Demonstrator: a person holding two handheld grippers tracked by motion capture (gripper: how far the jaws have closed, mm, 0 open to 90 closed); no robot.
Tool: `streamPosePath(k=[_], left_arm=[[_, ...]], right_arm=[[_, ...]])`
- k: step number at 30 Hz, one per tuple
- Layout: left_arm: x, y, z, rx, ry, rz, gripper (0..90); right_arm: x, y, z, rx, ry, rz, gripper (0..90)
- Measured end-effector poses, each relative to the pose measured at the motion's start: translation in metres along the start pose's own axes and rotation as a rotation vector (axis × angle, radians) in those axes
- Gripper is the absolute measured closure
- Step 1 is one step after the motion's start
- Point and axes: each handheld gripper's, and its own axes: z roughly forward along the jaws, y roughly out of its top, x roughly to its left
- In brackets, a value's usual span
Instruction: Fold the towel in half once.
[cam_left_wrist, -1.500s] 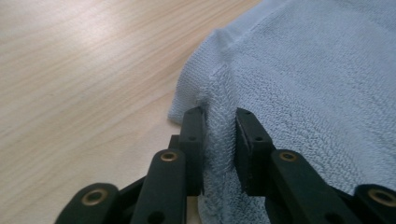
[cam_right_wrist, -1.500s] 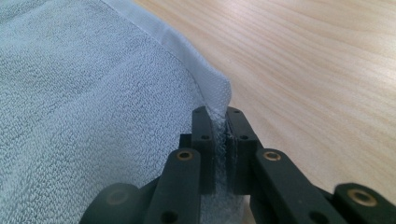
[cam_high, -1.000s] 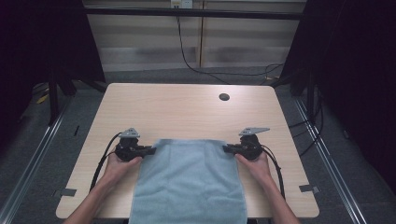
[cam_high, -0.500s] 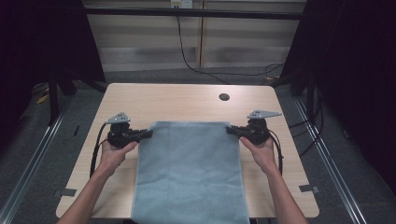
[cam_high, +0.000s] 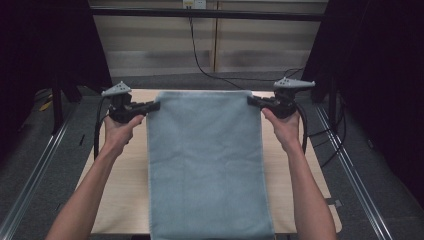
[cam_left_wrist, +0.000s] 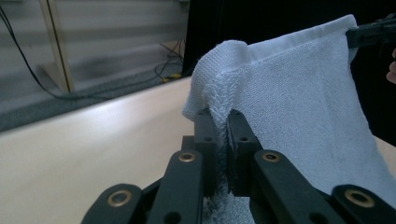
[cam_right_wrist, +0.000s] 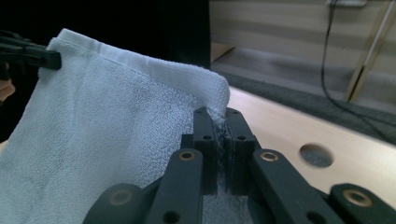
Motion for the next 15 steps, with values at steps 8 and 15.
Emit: streamPosePath(k=[8, 15], left_arm=[[-0.013, 0.044, -0.010, -0.093, 0.001, 0.027, 85.2], [-0.046, 0.000, -0.020, -0.018, -0.065, 0.080, 85.2]], right_arm=[[0.001, 0.049, -0.021, -0.110, -0.032, -0.011, 86.0], [0.019, -0.003, -0.045, -0.050, 0.036, -0.031, 86.1]])
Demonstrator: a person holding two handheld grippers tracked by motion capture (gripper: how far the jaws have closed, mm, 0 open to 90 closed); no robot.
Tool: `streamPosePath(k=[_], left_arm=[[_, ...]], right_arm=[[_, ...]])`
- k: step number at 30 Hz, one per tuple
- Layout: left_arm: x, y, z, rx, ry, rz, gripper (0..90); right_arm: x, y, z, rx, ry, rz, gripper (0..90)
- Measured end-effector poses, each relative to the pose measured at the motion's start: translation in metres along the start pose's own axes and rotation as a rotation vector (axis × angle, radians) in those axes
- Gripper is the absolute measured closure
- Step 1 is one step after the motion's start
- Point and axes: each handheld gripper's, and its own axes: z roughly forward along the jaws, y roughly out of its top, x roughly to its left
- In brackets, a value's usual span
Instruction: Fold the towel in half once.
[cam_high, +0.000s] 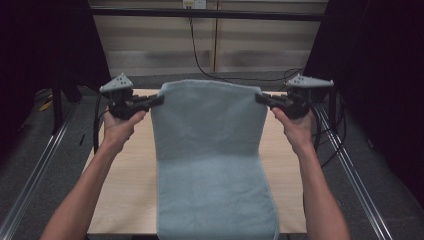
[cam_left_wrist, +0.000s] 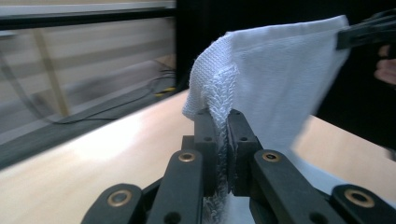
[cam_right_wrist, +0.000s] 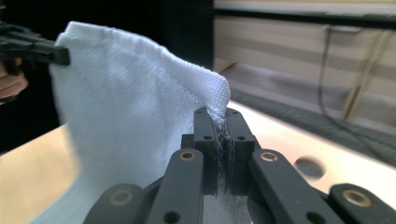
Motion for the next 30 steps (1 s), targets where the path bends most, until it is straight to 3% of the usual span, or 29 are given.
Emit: streamPosePath(k=[4, 7, 10, 12, 13, 15, 18, 20, 21, 23, 25, 26, 27, 30], left_arm=[[-0.022, -0.030, -0.015, 0.043, -0.030, 0.021, 85.3], [-0.038, -0.054, -0.028, 0.066, -0.077, -0.006, 85.3], [-0.059, -0.089, -0.037, 0.148, -0.113, 0.007, 85.2], [-0.071, -0.112, -0.041, 0.194, -0.138, -0.013, 85.2], [-0.076, -0.122, -0.043, 0.200, -0.172, -0.028, 85.2], [-0.088, -0.138, -0.047, 0.234, -0.175, -0.028, 85.2], [-0.100, -0.152, -0.054, 0.262, -0.218, -0.059, 85.2], [-0.108, -0.162, -0.056, 0.288, -0.237, -0.066, 85.2], [-0.110, -0.171, -0.054, 0.321, -0.255, -0.098, 85.1], [-0.113, -0.184, -0.050, 0.396, -0.227, -0.071, 85.2], [-0.108, -0.196, -0.042, 0.461, -0.222, -0.092, 85.1], [-0.104, -0.201, -0.038, 0.474, -0.215, -0.116, 85.2], [-0.102, -0.201, -0.036, 0.467, -0.228, -0.129, 85.2], [-0.098, -0.198, -0.031, 0.463, -0.173, -0.084, 85.2]], right_arm=[[0.019, -0.034, -0.022, 0.035, 0.044, -0.005, 86.1], [0.036, -0.062, -0.038, 0.066, 0.088, 0.007, 86.1], [0.055, -0.094, -0.047, 0.158, 0.116, 0.000, 86.1], [0.068, -0.119, -0.052, 0.212, 0.145, 0.013, 86.1], [0.071, -0.127, -0.052, 0.231, 0.150, 0.022, 86.0], [0.078, -0.144, -0.055, 0.269, 0.163, 0.031, 86.1], [0.089, -0.161, -0.062, 0.267, 0.205, 0.079, 86.1], [0.095, -0.168, -0.063, 0.305, 0.188, 0.053, 86.1], [0.097, -0.172, -0.062, 0.325, 0.200, 0.058, 86.1], [0.099, -0.183, -0.059, 0.369, 0.188, 0.056, 86.1], [0.097, -0.197, -0.053, 0.417, 0.198, 0.084, 86.1], [0.097, -0.205, -0.049, 0.455, 0.197, 0.097, 86.1], [0.096, -0.212, -0.044, 0.503, 0.181, 0.080, 86.1], [0.089, -0.215, -0.040, 0.508, 0.185, 0.108, 86.2]])
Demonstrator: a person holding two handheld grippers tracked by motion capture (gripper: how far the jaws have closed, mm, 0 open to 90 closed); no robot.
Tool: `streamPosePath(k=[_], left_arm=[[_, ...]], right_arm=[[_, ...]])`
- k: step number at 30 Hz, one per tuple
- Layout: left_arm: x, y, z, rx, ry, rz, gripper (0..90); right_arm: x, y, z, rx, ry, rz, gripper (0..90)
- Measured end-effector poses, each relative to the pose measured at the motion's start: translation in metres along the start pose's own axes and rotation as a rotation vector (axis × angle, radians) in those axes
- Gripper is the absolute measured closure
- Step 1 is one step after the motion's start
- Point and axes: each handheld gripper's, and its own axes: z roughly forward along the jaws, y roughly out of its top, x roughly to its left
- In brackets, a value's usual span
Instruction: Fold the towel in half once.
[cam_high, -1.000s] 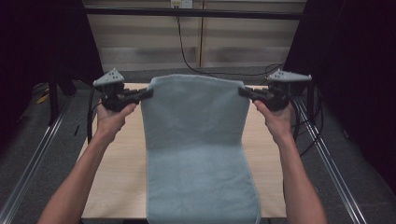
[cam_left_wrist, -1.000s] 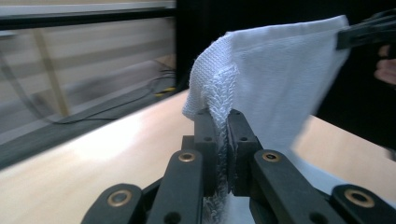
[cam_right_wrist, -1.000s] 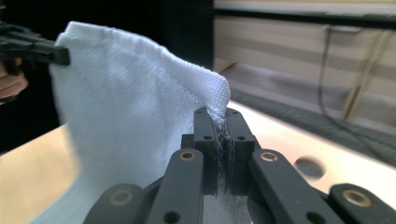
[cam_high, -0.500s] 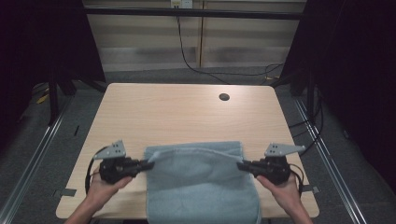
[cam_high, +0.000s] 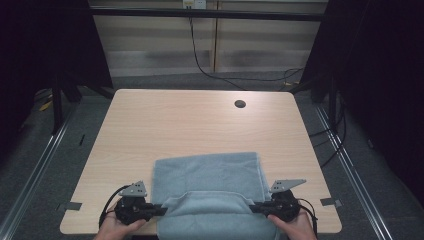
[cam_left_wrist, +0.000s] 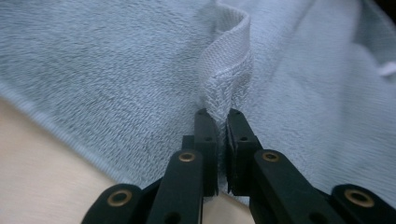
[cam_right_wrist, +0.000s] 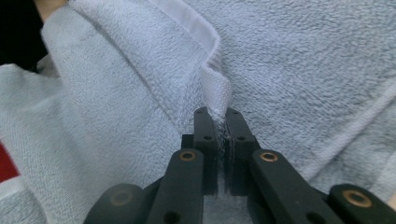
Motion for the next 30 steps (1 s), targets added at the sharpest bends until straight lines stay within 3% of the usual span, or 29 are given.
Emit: streamPosePath(k=[2, 6, 9, 16, 19, 24, 28, 30], left_arm=[[0.004, 0.005, 0.002, 0.001, 0.059, 0.016, 85.2], [0.017, 0.011, 0.005, -0.012, 0.084, -0.008, 85.2], [0.024, 0.014, 0.006, -0.023, 0.079, -0.021, 85.2], [0.034, 0.017, 0.009, -0.050, 0.097, -0.041, 85.1], [0.038, 0.023, 0.012, -0.042, 0.137, -0.024, 85.1], [0.052, 0.031, 0.017, -0.062, 0.150, -0.051, 85.1], [0.057, 0.039, 0.021, -0.057, 0.194, -0.040, 85.1], [0.061, 0.041, 0.023, -0.061, 0.195, -0.047, 85.0]], right_arm=[[-0.003, 0.002, 0.003, -0.004, 0.001, -0.002, 86.2], [-0.006, 0.006, 0.006, -0.007, -0.005, -0.005, 86.2], [-0.006, 0.008, 0.007, -0.006, -0.015, -0.008, 86.2], [-0.012, 0.014, 0.011, -0.015, -0.033, 0.004, 86.2], [-0.017, 0.020, 0.014, -0.016, -0.044, 0.009, 86.2], [-0.024, 0.028, 0.018, -0.021, -0.061, 0.019, 86.2], [-0.030, 0.036, 0.022, -0.017, -0.079, 0.011, 86.2], [-0.032, 0.039, 0.023, -0.018, -0.087, 0.014, 86.2]])
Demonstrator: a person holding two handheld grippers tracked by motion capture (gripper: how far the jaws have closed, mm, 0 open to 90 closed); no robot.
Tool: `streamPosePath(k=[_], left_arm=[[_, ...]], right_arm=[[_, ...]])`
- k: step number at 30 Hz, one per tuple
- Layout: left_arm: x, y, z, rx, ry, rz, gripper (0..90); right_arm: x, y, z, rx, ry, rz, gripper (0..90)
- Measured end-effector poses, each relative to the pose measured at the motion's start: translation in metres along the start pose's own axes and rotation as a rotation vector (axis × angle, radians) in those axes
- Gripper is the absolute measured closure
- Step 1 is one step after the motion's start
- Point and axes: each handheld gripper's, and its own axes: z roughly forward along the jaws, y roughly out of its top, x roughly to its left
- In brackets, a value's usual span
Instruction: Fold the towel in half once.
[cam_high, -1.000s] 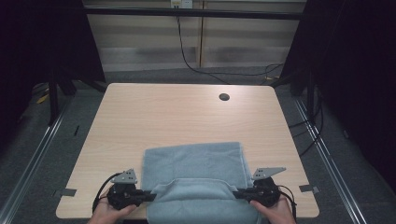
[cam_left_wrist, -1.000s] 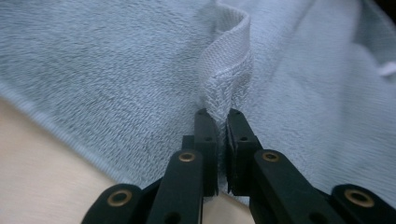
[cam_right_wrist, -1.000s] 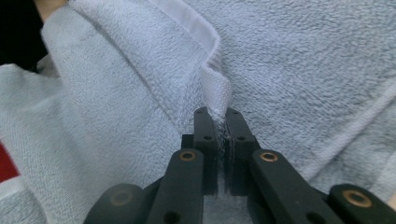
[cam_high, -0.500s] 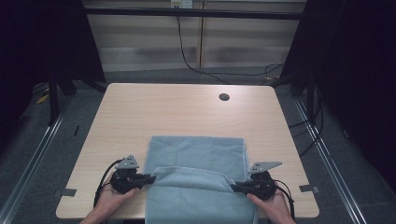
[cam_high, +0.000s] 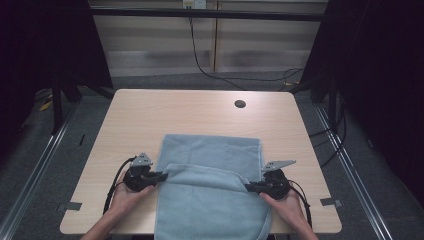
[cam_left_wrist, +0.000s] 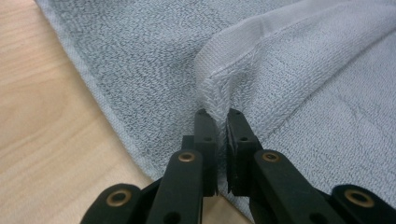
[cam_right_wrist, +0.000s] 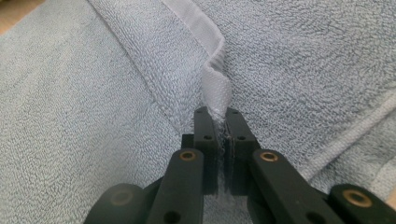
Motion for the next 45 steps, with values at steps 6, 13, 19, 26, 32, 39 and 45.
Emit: streamPosePath(k=[6, 13, 19, 26, 32, 39, 45], left_arm=[[0.006, 0.007, 0.005, 0.005, 0.010, -0.004, 85.0], [0.013, 0.015, 0.012, 0.001, 0.032, -0.010, 85.0], [0.021, 0.019, 0.018, -0.019, 0.019, -0.050, 84.9], [0.027, 0.029, 0.028, -0.029, 0.050, -0.053, 84.9], [0.035, 0.035, 0.030, -0.021, 0.089, -0.050, 84.9], [0.050, 0.037, 0.031, -0.035, 0.102, -0.082, 84.9], [0.067, 0.047, 0.035, -0.034, 0.139, -0.112, 84.7]], right_arm=[[-0.003, 0.003, 0.002, -0.005, -0.010, 0.006, 86.1], [-0.012, 0.011, 0.005, 0.001, -0.023, 0.009, 86.2], [-0.017, 0.017, 0.006, 0.014, -0.050, 0.003, 86.1], [-0.025, 0.022, 0.008, 0.013, -0.071, 0.004, 86.1], [-0.037, 0.036, 0.018, 0.008, -0.071, 0.014, 86.1], [-0.046, 0.052, 0.030, 0.006, -0.084, 0.014, 86.1], [-0.053, 0.070, 0.044, 0.011, -0.101, 0.026, 86.1]])
